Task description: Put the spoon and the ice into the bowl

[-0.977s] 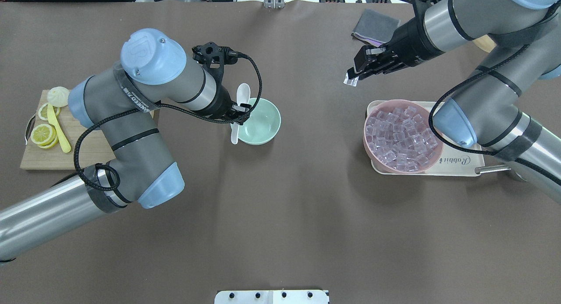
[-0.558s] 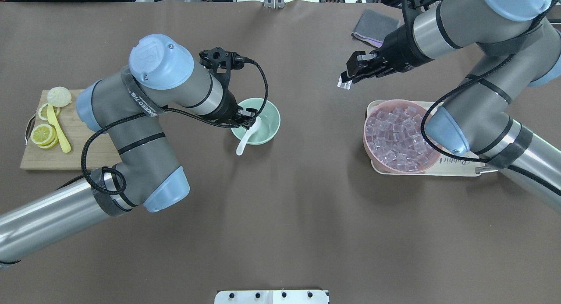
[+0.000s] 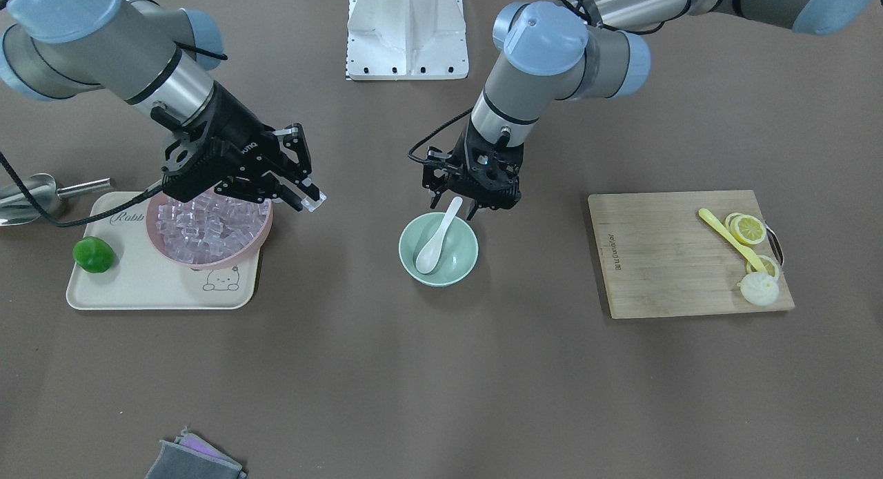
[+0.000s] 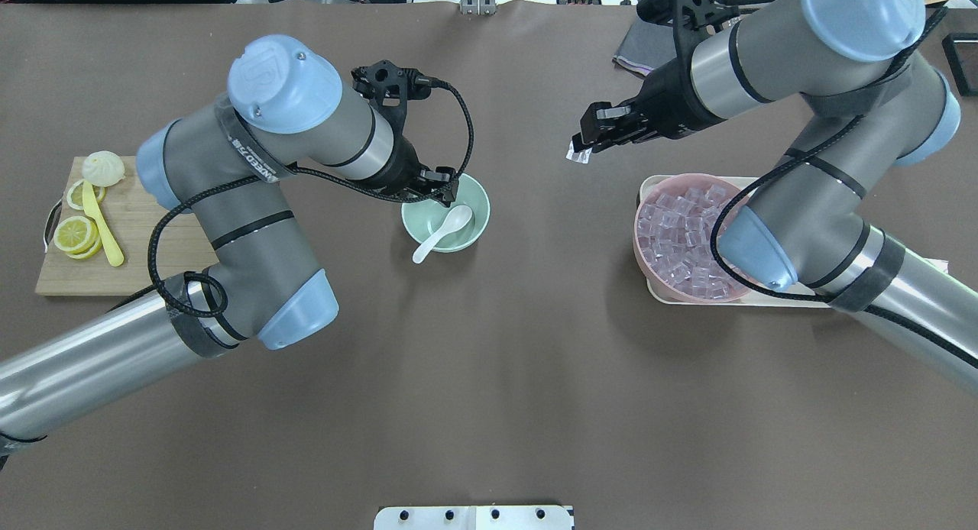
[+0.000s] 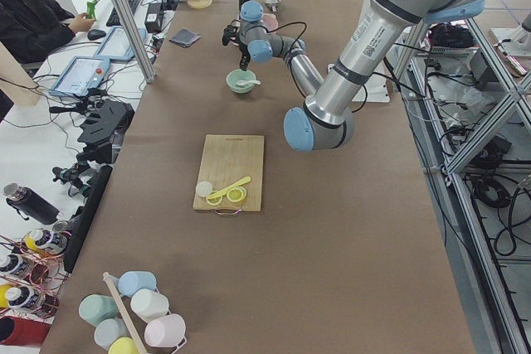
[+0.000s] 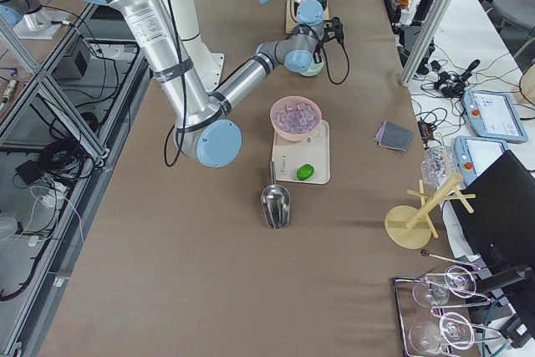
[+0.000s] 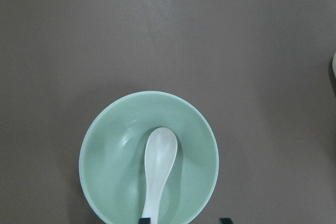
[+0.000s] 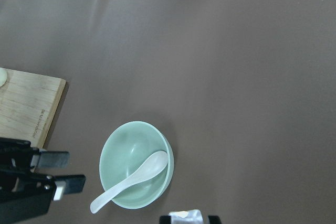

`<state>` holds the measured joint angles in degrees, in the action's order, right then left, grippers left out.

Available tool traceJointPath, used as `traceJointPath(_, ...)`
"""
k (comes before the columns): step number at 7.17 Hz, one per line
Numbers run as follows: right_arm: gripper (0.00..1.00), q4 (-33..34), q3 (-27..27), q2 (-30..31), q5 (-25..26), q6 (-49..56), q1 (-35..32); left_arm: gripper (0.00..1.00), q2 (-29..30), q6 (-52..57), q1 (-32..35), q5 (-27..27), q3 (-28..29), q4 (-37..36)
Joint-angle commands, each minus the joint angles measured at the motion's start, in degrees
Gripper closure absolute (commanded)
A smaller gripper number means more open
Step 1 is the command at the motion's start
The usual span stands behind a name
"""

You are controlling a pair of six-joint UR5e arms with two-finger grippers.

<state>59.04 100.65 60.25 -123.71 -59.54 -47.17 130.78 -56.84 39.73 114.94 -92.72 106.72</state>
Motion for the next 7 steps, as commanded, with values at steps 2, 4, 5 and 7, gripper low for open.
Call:
traceJointPath(2, 1.00, 3.2, -1.0, -4.5, 15.8, -1.3, 11.2, 0.03, -3.1, 3.0, 5.7, 4.2, -0.9, 0.5)
traceJointPath(4, 1.00, 3.6, -7.5, -9.7, 25.8, -2.6, 17.0, 0.03, -3.8, 2.8, 8.7, 4.2, -1.1, 0.4)
traceJointPath(5, 1.00, 3.5, -11.0, -11.3, 28.1, -2.5, 18.1, 0.03, -3.9, 2.9, 9.2, 4.2, -1.1, 0.4)
traceJointPath(7, 0.98, 3.4, -12.8, -12.1, 31.8, -2.4, 19.7, 0.03, -5.1, 2.9, 9.3, 4.1, -1.1, 0.6)
